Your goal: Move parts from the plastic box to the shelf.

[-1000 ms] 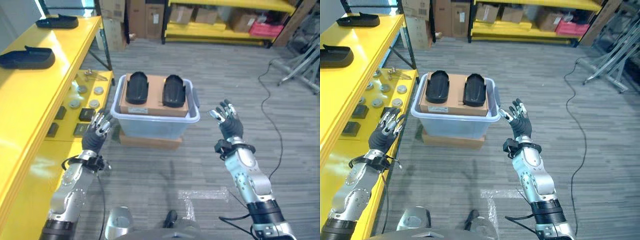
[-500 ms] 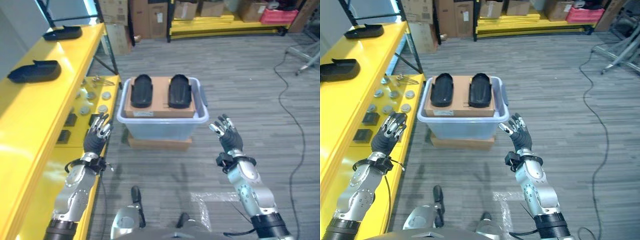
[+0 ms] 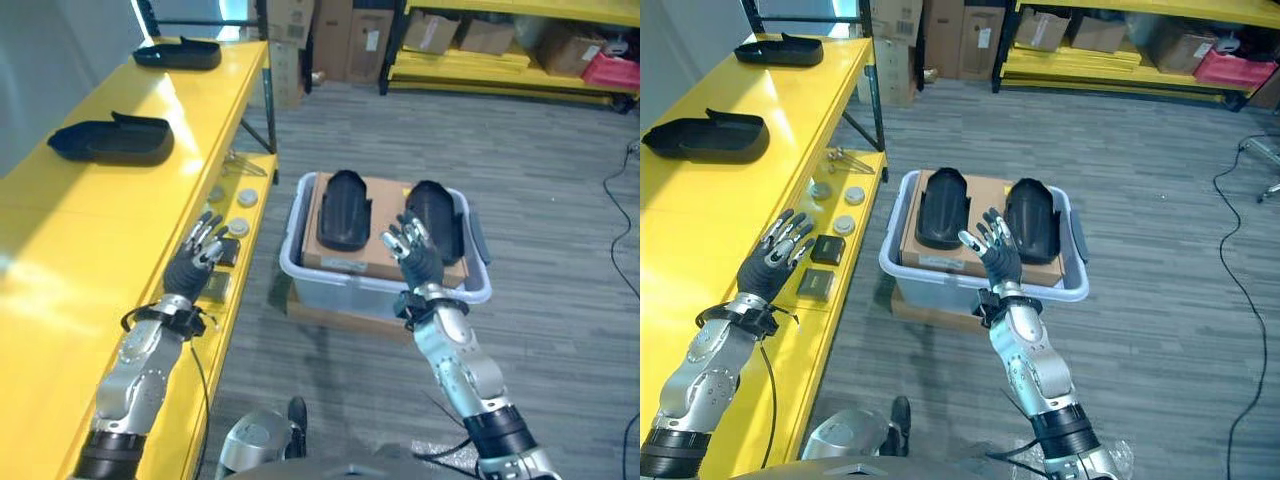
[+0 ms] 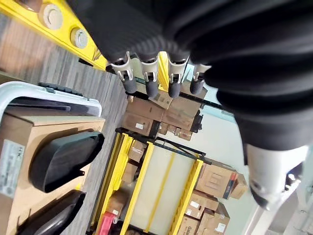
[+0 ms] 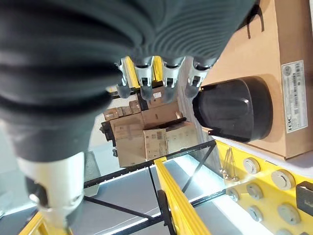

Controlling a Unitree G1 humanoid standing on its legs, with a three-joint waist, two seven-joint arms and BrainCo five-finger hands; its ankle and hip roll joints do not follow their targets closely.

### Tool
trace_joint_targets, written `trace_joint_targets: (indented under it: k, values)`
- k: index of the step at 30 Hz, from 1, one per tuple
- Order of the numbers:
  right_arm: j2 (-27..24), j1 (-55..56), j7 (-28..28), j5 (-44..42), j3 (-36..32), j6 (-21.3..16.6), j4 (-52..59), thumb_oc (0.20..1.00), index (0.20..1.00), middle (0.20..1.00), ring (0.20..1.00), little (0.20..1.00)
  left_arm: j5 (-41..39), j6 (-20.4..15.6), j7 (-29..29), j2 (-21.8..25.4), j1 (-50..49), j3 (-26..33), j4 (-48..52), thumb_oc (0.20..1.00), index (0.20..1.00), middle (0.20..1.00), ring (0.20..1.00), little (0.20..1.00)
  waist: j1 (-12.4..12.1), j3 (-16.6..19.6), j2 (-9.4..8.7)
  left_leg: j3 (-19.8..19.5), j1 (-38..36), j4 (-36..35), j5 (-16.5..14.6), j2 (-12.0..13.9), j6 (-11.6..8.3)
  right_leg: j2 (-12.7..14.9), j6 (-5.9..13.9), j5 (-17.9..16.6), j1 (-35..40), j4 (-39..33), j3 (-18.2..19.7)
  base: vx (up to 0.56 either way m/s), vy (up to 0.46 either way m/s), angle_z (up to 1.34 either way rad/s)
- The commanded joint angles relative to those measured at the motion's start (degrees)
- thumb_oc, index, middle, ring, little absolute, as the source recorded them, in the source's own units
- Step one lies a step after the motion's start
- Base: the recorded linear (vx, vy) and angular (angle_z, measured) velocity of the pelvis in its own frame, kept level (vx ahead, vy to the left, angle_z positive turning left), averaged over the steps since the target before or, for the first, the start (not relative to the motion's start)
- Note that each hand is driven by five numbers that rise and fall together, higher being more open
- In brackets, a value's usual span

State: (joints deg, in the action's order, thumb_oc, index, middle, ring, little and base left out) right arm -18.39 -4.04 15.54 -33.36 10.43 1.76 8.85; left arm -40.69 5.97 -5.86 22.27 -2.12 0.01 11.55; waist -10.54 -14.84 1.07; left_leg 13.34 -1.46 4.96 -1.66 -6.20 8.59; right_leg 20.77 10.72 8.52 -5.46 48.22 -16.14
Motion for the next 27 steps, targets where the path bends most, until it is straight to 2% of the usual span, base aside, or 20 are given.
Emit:
trace_joint_targets:
  k: [1,2,3,4,6,7,10,17,22,24,25,27]
  values:
    - [-0.19,-0.76,-0.17,3.2,-3.45,-3.83,4.15,1.0,1.0,1.0,1.0,1.0,0.85,-4.28,-1.07,1.63,0.01,0.16,5.38,1.0,1.0,1.0,1.0,1.0,1.14,2.6,2.43,-4.9,0.29,-3.7,-0.51,1.65,-4.06,-5.85,-2.65,-6.03,2.76,-17.78,-4.19,-0.02,-0.209,-0.19]
    - [-0.49,-1.53,-0.39,3.19,-3.99,-4.86,3.64,1.0,1.0,1.0,1.0,1.0,0.55,-4.87,-0.7,2.23,0.66,0.07,5.76,1.0,1.0,1.0,1.0,1.0,1.3,2.09,2.75,-4.76,0.29,-3.73,-0.05,3.08,-4.9,-6.09,-3.46,-7.65,2.31,-26.4,-4.86,0.0,-0.3,-0.15]
    - [-0.5,-1.95,-1.49,2.91,-4.74,-5.59,2.71,1.0,1.0,1.0,1.0,1.0,-0.52,-4.47,0.8,3.66,1.84,0.04,6.36,1.0,1.0,1.0,1.0,1.0,1.73,1.41,1.72,-5.89,0.23,-2.43,-2.12,3.1,-5.17,-6.07,-2.55,-12.36,0.69,-32.85,-2.43,0.05,-0.412,0.06]
    - [-2.6,-3.04,-1.01,1.32,-6.49,-4.36,2.32,1.0,1.0,1.0,1.0,1.0,-1.98,-5.78,0.15,3.59,2.57,-0.48,4.48,1.0,1.0,1.0,1.0,1.0,1.96,1.64,1.72,-5.27,0.88,-2.13,-0.83,5.49,-7.04,-6.61,-1.24,-10.35,3.59,-36.24,-3.63,0.12,-0.347,0.15]
    - [-3.19,-3.51,-0.58,1.45,-6.65,-3.91,2.1,1.0,1.0,1.0,1.0,1.0,-2.24,-6.38,0.95,3.34,2.71,-1.33,4.3,1.0,1.0,1.0,1.0,1.0,2.21,1.63,1.42,-5.08,0.56,-1.87,-0.75,6.56,-7.67,-7.02,-1.15,-10.4,4.06,-37.3,-3.67,0.12,-0.245,0.33]
    - [-3.43,-3.47,-0.78,2.05,-7.04,-3.27,1.97,1.0,1.0,1.0,1.0,1.0,-2.75,-6.38,1.25,3.03,2.22,-1.52,4.55,1.0,1.0,1.0,1.0,1.0,2.36,1.79,1.28,-4.58,-0.01,-2.19,-0.23,7.82,-8.58,-7.87,-1.1,-9.02,5.21,-39.25,-4.23,0.15,-0.215,0.36]
    - [-4.86,-2.81,-0.61,4.25,-8.34,-0.43,2.84,1.0,1.0,1.0,1.0,1.0,-3.04,-4.85,0.82,1.32,0.58,-1.31,5.63,1.0,1.0,1.0,1.0,1.0,2.57,2.59,0.71,-3.05,-0.92,-3.56,1.37,9.64,-10.29,-9.52,-1.41,-8.26,9.03,-43.94,-6.1,0.16,-0.18,0.09]
    - [-7.32,-1.63,2.88,8.78,-9.57,0.95,0.71,1.0,1.0,1.0,1.0,1.0,-1.56,-3.43,-1.93,0.44,-1.66,-1.09,5.97,1.0,1.0,1.0,1.0,1.0,2.15,3.07,0.45,-1.14,-1.17,-5.03,3.13,11.36,-12.08,-11.23,-2.83,-8.46,12.75,-47.96,-8.33,0.1,-0.07,-0.01]
    - [-10.38,-4.54,8.59,15.75,-10.03,0.35,-4.35,1.0,1.0,1.0,1.0,1.0,-2.49,-5.09,-3.64,1.17,-1.53,-1.79,5.01,1.0,1.0,1.0,1.0,1.0,0.99,2.5,1.09,-1.92,0.66,-3.18,3.04,11.26,-12.34,-10.93,-3.06,-8.18,12.44,-47.09,-8.67,0.11,0.032,0.02]
    - [-12.59,-10.2,12.5,19.54,-10.56,-0.84,-10.12,1.0,1.0,1.0,1.0,1.0,-4.44,-7.82,-3.82,1.63,1.53,-3.63,4.15,1.0,1.0,1.0,1.0,1.0,0.04,0.68,1.81,-4.06,5.22,0.08,2.77,10.64,-12.25,-9.88,-2.9,-7.87,9.11,-44.5,-8.58,-0.07,0.073,0.05]
    - [-12.76,-10.89,12.96,19.85,-10.51,-1.05,-10.68,1.0,1.0,1.0,1.0,1.0,-4.67,-8.1,-3.75,1.64,2.02,-3.75,3.98,1.0,1.0,1.0,1.0,1.0,0.02,0.52,1.88,-4.26,5.83,0.49,2.69,10.59,-12.23,-9.77,-2.89,-7.78,8.58,-44.12,-8.55,-0.18,0.045,0.05]
    - [-16.01,-20.48,16.21,23.18,-11.41,-1.88,-18.17,1.0,1.0,1.0,1.0,1.0,-6.25,-11.44,-3.29,2.53,8.84,-5.47,2.08,1.0,1.0,1.0,1.0,1.0,-0.73,-3.55,2.6,-6.77,10.91,2.44,2.67,9.58,-11.97,-9.0,-2.54,-7.58,4.39,-41.87,-8.34,-0.37,0.022,0.2]
